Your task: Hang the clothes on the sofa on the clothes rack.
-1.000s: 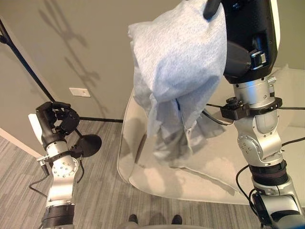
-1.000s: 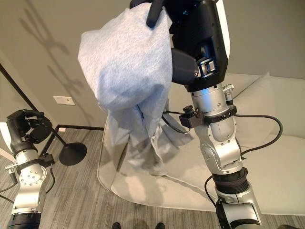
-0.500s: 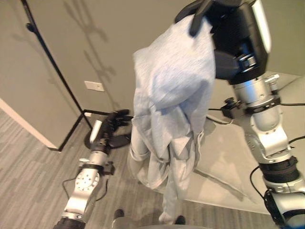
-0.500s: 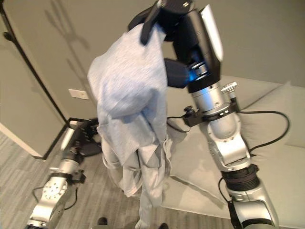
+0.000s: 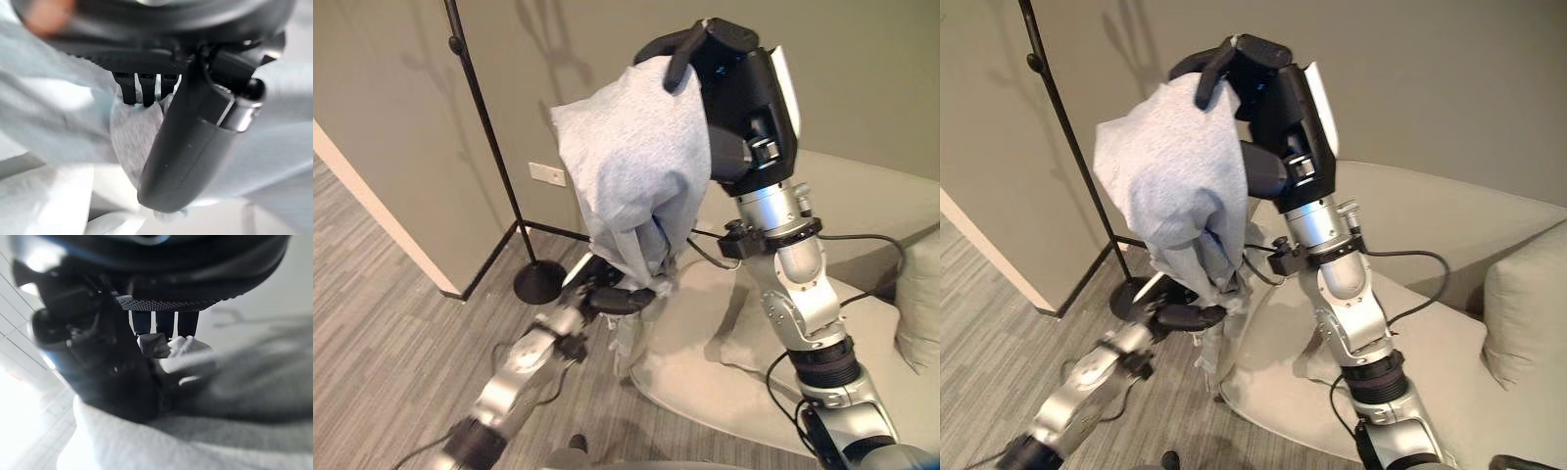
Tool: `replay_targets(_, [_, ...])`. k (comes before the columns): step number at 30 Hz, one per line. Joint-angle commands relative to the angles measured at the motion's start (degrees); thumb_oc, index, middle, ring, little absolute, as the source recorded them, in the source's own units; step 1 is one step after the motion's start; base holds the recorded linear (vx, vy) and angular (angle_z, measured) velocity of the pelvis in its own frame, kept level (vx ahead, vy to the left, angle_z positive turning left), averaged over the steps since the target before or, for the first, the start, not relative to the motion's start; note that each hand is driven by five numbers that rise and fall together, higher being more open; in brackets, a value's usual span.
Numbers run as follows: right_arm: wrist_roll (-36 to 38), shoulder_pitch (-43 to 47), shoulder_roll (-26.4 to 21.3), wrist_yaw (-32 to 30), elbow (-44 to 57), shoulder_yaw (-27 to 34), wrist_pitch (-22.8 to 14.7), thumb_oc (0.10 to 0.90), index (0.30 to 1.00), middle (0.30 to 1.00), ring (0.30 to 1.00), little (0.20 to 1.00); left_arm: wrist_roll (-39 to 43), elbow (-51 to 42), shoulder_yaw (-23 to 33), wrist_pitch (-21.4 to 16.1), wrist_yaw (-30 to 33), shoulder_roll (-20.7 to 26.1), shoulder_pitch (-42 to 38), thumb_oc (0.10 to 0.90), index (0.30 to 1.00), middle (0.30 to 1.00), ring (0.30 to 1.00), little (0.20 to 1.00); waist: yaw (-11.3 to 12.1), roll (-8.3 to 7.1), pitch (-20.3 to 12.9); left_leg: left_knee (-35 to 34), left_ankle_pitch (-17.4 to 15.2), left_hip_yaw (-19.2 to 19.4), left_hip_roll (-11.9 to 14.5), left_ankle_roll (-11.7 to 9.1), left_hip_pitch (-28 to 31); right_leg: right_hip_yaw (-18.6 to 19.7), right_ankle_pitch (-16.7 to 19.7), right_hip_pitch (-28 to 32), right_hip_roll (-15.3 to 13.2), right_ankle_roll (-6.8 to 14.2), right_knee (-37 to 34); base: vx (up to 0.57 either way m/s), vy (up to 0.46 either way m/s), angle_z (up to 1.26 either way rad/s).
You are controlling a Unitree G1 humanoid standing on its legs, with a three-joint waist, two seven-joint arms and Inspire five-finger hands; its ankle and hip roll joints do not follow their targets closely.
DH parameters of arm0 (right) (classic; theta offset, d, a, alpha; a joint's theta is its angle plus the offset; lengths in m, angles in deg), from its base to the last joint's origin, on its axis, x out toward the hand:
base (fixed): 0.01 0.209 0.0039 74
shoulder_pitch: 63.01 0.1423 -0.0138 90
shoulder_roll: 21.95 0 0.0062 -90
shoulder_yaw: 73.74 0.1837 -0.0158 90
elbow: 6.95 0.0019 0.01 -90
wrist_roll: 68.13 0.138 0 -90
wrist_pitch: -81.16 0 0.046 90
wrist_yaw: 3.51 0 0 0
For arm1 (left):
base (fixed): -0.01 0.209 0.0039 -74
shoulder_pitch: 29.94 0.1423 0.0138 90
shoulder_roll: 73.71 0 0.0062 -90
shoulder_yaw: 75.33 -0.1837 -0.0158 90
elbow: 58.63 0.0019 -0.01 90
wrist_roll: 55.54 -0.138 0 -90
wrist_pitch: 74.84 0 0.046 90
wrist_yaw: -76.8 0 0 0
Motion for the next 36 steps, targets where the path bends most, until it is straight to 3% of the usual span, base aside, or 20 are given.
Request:
replay_targets(1, [5.56,2.37,1.58,-1.40,9.19,2.56,-6.02,0.400,0.300,0.300,0.300,0.300,-13.89,8.40,-1.95,-5.51,5.86,-6.96,-11.90,0.800,0.900,0.900,0.900,0.900,-1.68,-1.00,-5.83,-1.09,-5.81,0.11,-1.18,2.49,1.98,1.25,-2.75,-0.12,-0.49,3.37,5.15,0.04,0.042,-0.33])
replay_targets(3, [5.60,0.44,1.80,-2.14,10.58,1.97,-6.64,0.400,0.300,0.300,0.300,0.300,-19.62,13.92,-1.86,-5.45,9.45,-8.36,-15.25,0.800,0.900,0.900,0.900,0.900,-2.30,-1.66,-6.18,-1.14,-5.93,0.31,-1.67,2.67,1.92,1.60,-2.41,-0.38,-0.86,3.48,5.09,0.02,0.030,-0.20])
replay_targets(4, [5.32,-0.49,1.96,-2.60,11.31,1.59,-6.91,0.400,0.300,0.300,0.300,0.300,-20.80,16.51,-1.77,-5.20,10.87,-9.34,-16.60,0.720,0.780,0.780,0.780,0.780,-2.67,-1.98,-6.31,-1.14,-5.95,0.37,-1.90,2.78,1.87,1.68,-2.11,-0.54,-1.13,3.56,5.14,0.01,0.021,-0.17])
replay_targets(5, [4.99,-2.19,1.74,-3.39,12.02,0.87,-7.32,0.400,0.300,0.300,0.300,0.300,-22.13,20.18,-0.42,-4.65,14.02,-9.81,-18.76,0.400,0.300,0.300,0.300,0.300,-3.38,-2.72,-6.48,-1.17,-6.03,0.44,-2.17,2.92,1.90,1.93,-1.72,-0.93,-1.41,3.59,5.23,0.00,0.021,-0.15])
replay_targets(10, [3.76,-5.72,0.09,-3.99,13.51,0.76,-7.75,0.400,0.300,0.300,0.300,0.300,-23.81,21.37,3.50,-4.30,18.45,-8.52,-19.92,0.400,0.300,0.300,0.300,0.300,-4.31,-4.07,-7.16,-1.16,-6.50,0.58,-3.23,3.32,2.15,2.78,-0.41,-1.49,-2.29,3.92,5.72,0.01,0.010,-0.12])
replay_targets(15, [2.96,-10.32,-1.72,-3.47,14.15,3.25,-8.23,0.400,0.300,0.300,0.300,0.300,-24.53,18.31,11.20,-4.18,23.41,-5.12,-18.62,0.400,0.300,0.300,0.300,0.300,-4.57,-5.45,-8.26,-1.16,-6.89,0.41,-4.26,3.68,2.17,2.29,1.89,-1.22,-3.20,4.63,5.37,0.01,0.003,-0.02])
replay_targets(22, [3.40,-11.11,-2.11,-2.64,13.15,5.30,-9.21,0.400,0.300,0.300,0.300,0.300,-28.78,12.09,18.40,-4.53,27.73,-0.76,-16.95,0.400,0.300,0.300,0.300,0.300,-4.39,-6.27,-9.04,-1.10,-7.00,0.03,-4.99,4.07,2.07,1.32,3.88,-0.89,-4.05,5.04,5.74,0.00,0.007,0.09])
replay_targets(30, [4.76,-11.11,-2.20,-0.48,10.14,9.45,-9.52,0.400,0.300,0.300,0.300,0.300,-31.26,-0.45,30.56,-6.00,31.68,5.38,-12.53,0.400,0.300,0.300,0.300,0.300,-2.39,-4.77,-8.29,-1.16,-7.49,-0.04,-5.60,5.09,2.89,-0.70,6.42,-1.74,-6.17,5.26,11.49,-0.01,0.077,0.11])
replay_targets(33, [5.39,-11.52,-2.63,0.54,8.58,11.26,-9.81,0.400,0.300,0.300,0.300,0.300,-31.18,-5.76,35.37,-6.84,32.29,7.50,-10.41,0.400,0.300,0.300,0.300,0.300,-1.23,-3.39,-7.30,-1.24,-7.56,0.57,-5.79,5.83,3.76,-3.63,6.70,-2.38,-7.47,5.36,17.43,0.01,0.139,0.06])
replay_targets(35, [5.38,-12.23,-2.96,1.10,7.44,12.13,-9.77,0.400,0.300,0.300,0.300,0.300,-31.01,-8.32,37.61,-7.48,32.62,8.36,-8.76,0.400,0.300,0.300,0.300,0.300,-1.01,-3.05,-6.46,-1.25,-8.15,0.45,-5.51,5.86,4.52,-4.33,3.98,-3.58,-6.98,5.03,21.62,0.05,0.102,0.02])
replay_targets(36, [5.24,-13.42,-4.28,1.65,6.78,13.56,-9.49,0.400,0.300,0.300,0.300,0.300,-31.07,-10.99,39.14,-8.55,32.50,9.20,-7.23,0.400,0.300,0.300,0.300,0.300,-1.04,-3.04,-5.91,-1.25,-8.10,0.25,-4.90,5.51,4.54,-3.88,0.35,-5.08,-4.02,3.80,21.22,0.03,0.019,0.12])
